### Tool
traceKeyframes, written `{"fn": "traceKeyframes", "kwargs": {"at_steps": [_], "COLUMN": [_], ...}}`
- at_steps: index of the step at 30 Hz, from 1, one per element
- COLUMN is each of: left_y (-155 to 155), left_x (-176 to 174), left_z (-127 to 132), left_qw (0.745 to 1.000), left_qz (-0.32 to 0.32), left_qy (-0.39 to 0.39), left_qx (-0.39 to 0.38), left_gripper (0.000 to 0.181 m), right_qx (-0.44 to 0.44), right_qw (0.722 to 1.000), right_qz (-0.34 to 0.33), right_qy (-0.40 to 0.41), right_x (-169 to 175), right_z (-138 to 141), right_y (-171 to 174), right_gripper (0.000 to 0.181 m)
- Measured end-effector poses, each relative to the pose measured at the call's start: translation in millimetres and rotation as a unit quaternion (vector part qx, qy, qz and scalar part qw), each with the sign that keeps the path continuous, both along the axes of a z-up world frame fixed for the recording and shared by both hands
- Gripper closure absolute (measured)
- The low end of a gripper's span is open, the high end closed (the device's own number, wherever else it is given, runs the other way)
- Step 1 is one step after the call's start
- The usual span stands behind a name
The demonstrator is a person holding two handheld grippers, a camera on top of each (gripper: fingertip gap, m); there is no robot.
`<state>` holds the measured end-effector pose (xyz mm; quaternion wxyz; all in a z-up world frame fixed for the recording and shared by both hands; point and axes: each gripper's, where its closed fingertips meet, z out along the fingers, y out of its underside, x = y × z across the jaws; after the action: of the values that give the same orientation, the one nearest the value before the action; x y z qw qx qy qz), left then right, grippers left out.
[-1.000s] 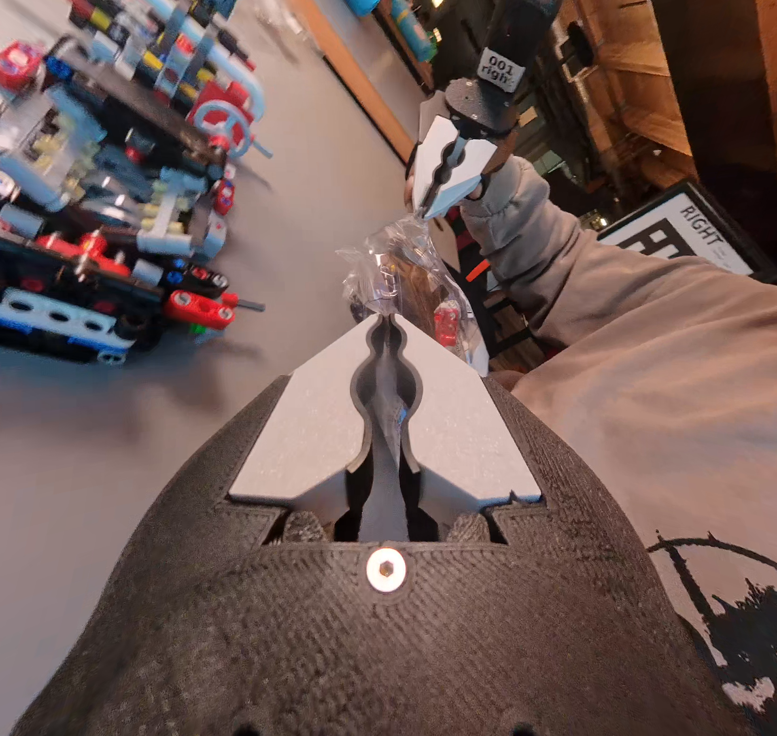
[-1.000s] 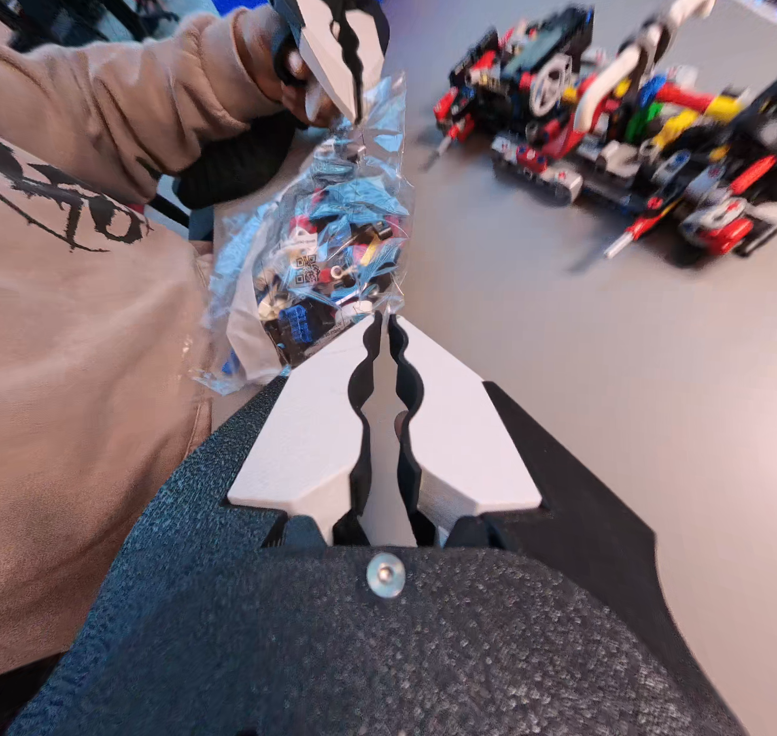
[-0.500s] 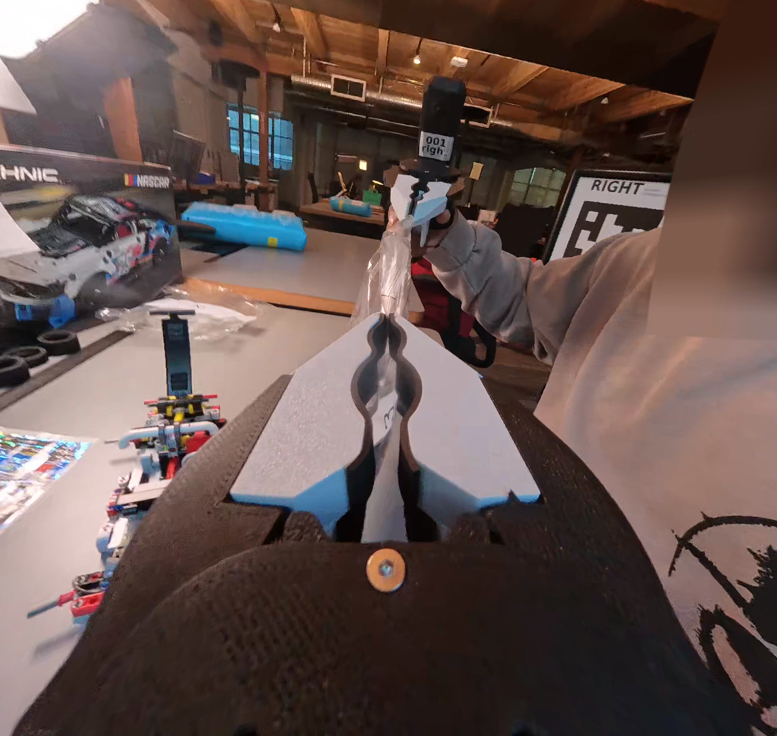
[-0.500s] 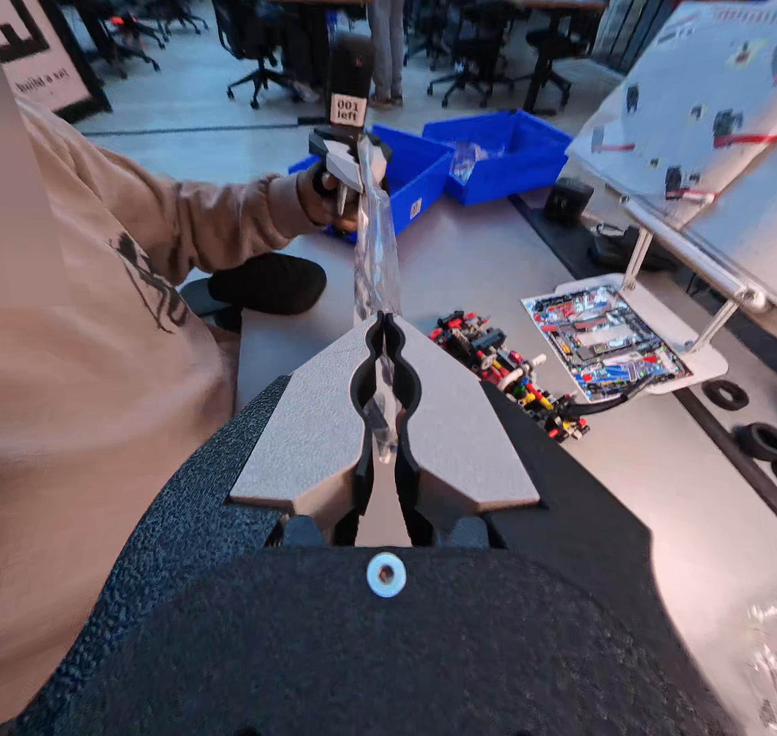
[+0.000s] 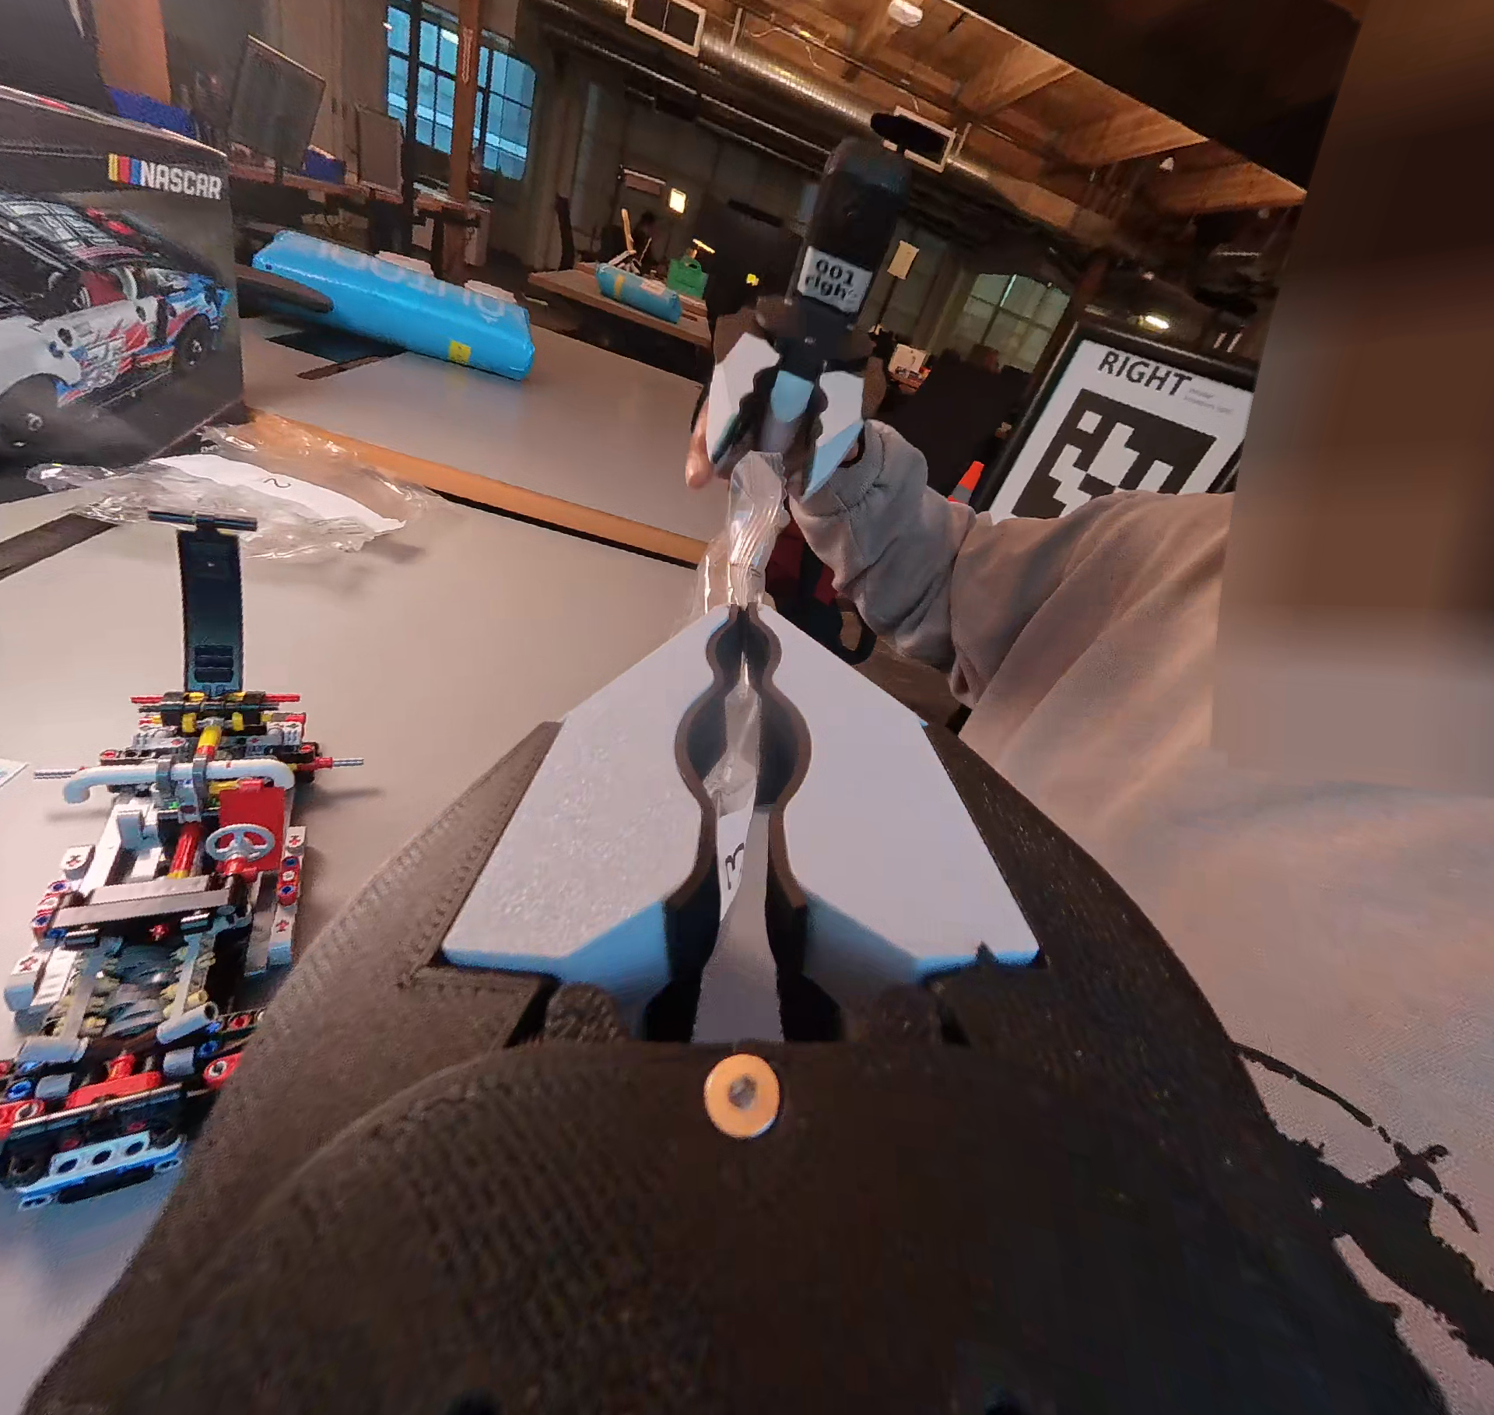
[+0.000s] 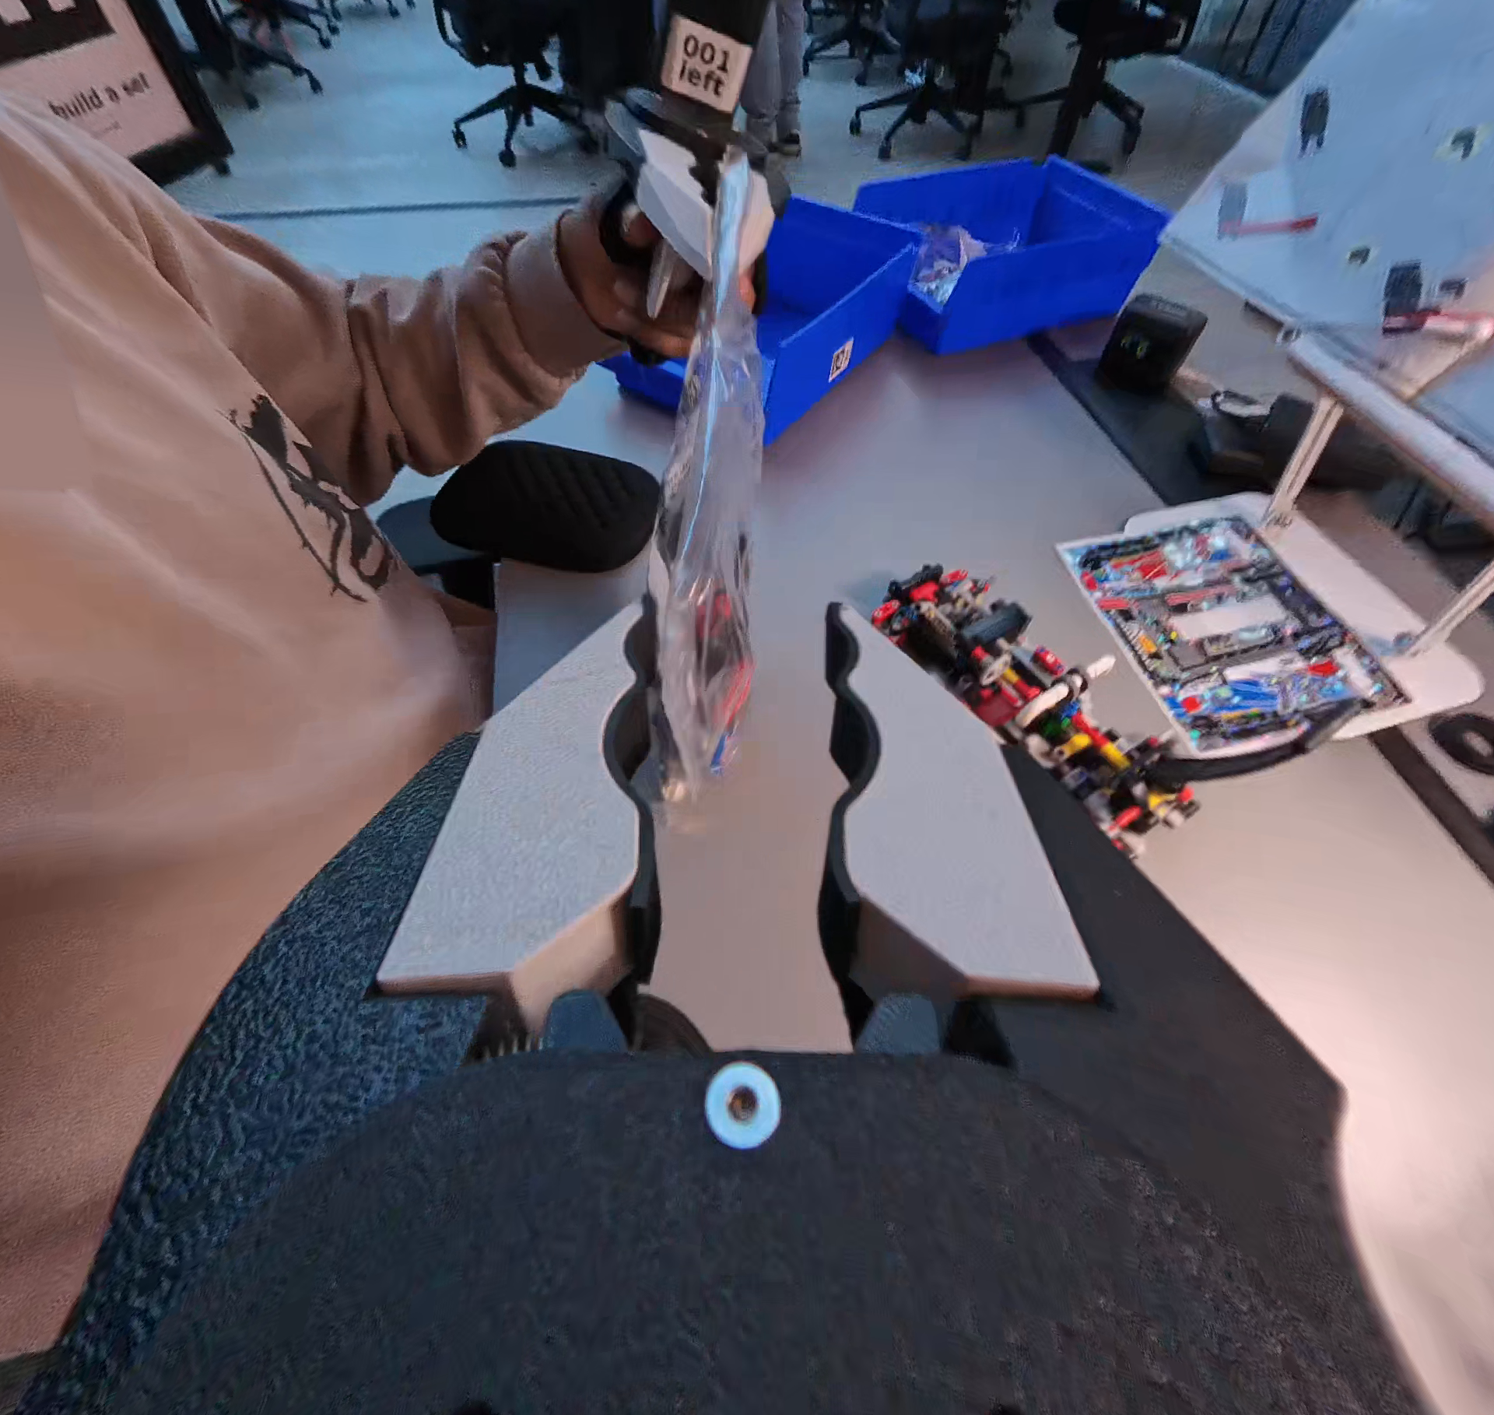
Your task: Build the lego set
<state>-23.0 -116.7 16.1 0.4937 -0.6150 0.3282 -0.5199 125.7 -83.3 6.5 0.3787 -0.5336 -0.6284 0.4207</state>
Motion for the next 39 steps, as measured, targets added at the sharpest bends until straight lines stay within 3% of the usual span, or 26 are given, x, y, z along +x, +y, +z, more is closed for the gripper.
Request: {"fn": "traceKeyframes", "kwargs": {"at_steps": [3,5,6,9,13,16,19,23,28,33,36,39], "left_y": [0.0,0.3,0.1,-6.5,-18.0,-16.2,-15.4,-12.1,-16.0,-20.4,-18.2,-18.7], "left_x": [18.2,30.7,36.7,46.0,36.7,43.9,57.1,49.6,46.5,43.0,36.5,26.4], "left_z": [5.8,9.6,10.9,12.0,20.2,23.2,24.9,30.3,18.3,33.9,46.8,44.4], "left_qw": [1.0,0.999,0.999,0.995,0.986,0.976,0.968,0.98,0.99,0.995,0.993,0.99], "left_qz": [-0.011,-0.02,-0.021,-0.032,-0.024,0.006,0.016,0.005,-0.033,-0.08,-0.076,-0.05], "left_qy": [0.02,0.028,0.035,0.062,0.064,0.092,0.112,0.085,0.08,0.0,-0.031,-0.049], "left_qx": [0.018,0.028,0.036,0.076,0.152,0.199,0.225,0.182,0.115,0.059,0.085,0.119], "left_gripper": [0.181,0.181,0.181,0.181,0.181,0.158,0.158,0.181,0.181,0.181,0.181,0.148], "right_qx": [0.095,0.086,0.083,0.083,0.046,0.037,0.044,0.059,0.041,0.015,-0.013,-0.052], "right_qw": [0.995,0.993,0.992,0.992,0.992,0.992,0.992,0.992,0.992,0.994,0.994,0.992], "right_qz": [0.015,0.059,0.064,0.072,0.096,0.093,0.08,0.082,0.091,0.103,0.104,0.099], "right_qy": [-0.03,-0.056,-0.067,-0.066,-0.061,-0.075,-0.082,-0.081,-0.073,-0.022,0.018,0.062], "right_x": [-30.8,-55.7,-68.3,-88.2,-82.7,-85.3,-89.7,-85.3,-81.6,-84.1,-90.1,-91.8], "right_z": [15.2,13.7,11.5,17.5,22.5,14.2,12.1,10.6,4.1,17.2,29.2,31.9], "right_y": [-10.4,-29.8,-33.4,-31.7,-35.0,-39.2,-39.2,-40.2,-43.8,-50.6,-52.9,-55.5], "right_gripper": [0.122,0.121,0.129,0.18,0.181,0.181,0.181,0.181,0.181,0.181,0.181,0.181]}}
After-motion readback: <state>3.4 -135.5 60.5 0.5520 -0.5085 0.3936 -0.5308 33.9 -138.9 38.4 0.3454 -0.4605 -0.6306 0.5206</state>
